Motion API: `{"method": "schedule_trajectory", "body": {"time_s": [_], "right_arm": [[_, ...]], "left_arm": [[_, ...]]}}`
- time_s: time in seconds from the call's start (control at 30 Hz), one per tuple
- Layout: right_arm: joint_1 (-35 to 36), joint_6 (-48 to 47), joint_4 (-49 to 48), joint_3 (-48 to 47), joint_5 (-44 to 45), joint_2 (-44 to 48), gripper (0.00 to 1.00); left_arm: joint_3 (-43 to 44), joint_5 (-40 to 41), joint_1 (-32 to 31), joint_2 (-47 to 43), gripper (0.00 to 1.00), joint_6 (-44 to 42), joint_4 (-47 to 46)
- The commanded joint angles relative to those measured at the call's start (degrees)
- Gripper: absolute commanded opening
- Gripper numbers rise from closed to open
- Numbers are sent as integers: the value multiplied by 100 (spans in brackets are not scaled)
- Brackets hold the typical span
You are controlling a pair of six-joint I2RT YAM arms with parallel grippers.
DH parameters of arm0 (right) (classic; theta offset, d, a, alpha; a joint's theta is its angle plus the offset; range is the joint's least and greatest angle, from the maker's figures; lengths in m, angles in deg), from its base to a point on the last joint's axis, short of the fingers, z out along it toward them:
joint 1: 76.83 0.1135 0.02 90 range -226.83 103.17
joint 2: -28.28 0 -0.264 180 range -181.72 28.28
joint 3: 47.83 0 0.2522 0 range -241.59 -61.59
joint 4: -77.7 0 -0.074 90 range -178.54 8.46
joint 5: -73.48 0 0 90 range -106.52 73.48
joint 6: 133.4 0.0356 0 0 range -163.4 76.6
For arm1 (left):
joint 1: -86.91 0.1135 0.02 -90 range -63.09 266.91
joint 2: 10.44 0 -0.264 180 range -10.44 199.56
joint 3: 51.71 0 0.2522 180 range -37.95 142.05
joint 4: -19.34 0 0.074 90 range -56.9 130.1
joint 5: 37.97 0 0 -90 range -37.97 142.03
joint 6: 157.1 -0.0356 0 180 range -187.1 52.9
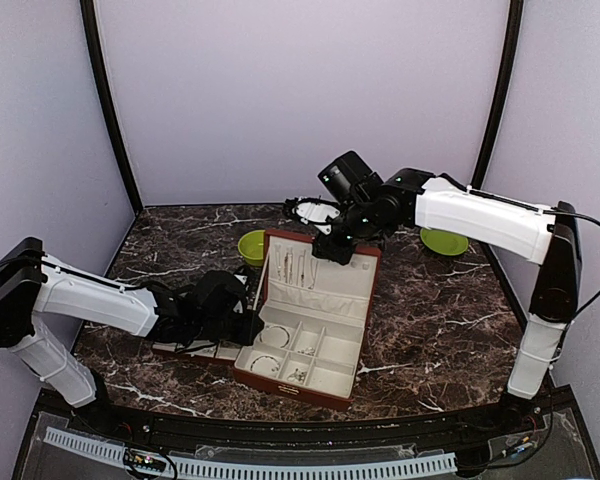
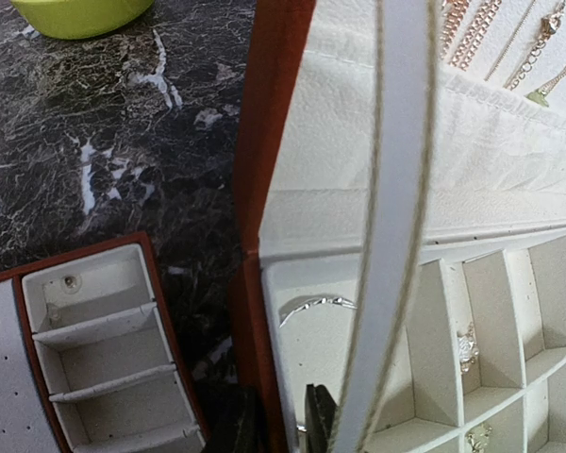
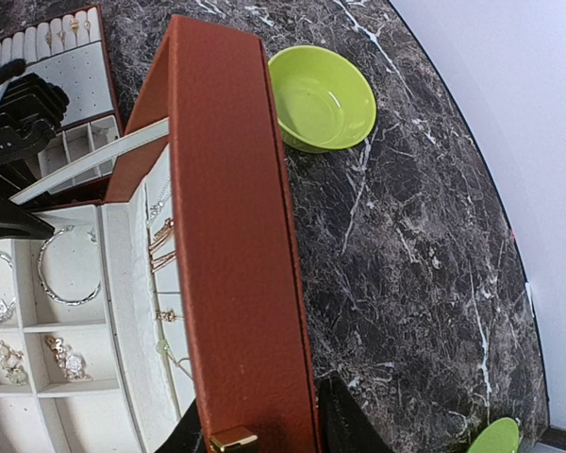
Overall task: Organize the mixed jewelry
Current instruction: Adjust the necklace on the necklace hanger.
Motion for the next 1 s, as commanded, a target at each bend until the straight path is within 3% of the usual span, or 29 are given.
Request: {"method": "schedule_trajectory", "body": {"time_s": [0.0, 0.17, 0.4, 0.53, 0.77, 0.97], "right_arm": [[-47, 381, -415, 230, 626, -214, 9], [-46, 405, -490, 242, 677, -131, 13], [-164, 684, -889, 748, 71, 795, 62], [-227, 942, -1166, 1176, -440, 1485, 76], [-249, 1543, -1719, 1968, -578, 2587, 83], [-249, 2179, -2197, 2702, -131, 3490, 85]], "left_arm": [[114, -423, -206, -67, 20, -69, -179], [197, -397, -262, 24, 18, -37, -180], [301, -159, -326, 124, 9, 509, -121], [368, -34, -394, 173, 4, 741, -144], [798, 326, -580, 446, 0, 1065, 74], [1003, 836, -729, 748, 0, 1472, -182]]}}
